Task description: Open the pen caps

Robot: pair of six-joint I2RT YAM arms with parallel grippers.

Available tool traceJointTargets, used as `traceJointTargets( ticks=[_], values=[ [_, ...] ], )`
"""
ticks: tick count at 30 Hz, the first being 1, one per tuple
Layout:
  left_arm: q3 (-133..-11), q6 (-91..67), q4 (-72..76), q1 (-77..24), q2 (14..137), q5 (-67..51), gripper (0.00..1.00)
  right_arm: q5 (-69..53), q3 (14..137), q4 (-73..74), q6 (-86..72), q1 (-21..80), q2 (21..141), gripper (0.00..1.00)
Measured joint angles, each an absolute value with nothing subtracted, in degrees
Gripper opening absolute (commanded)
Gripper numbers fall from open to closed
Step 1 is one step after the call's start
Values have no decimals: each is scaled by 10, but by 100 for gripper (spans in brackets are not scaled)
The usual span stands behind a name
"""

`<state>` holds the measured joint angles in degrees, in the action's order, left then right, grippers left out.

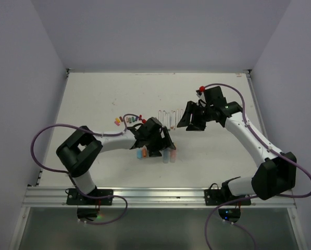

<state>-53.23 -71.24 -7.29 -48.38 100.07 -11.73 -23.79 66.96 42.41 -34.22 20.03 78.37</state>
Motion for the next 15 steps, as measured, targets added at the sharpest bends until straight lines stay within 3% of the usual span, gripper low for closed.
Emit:
traceJointTargets(
  ticks=[2,15],
  values=[
    [-537,-691,-89,-484,987,-101,100,-238,670,424,-342,204,784,56],
    [-569,-632,-267,-453,800,18,97,-239,677,426,-341,239,788,56]
  ],
)
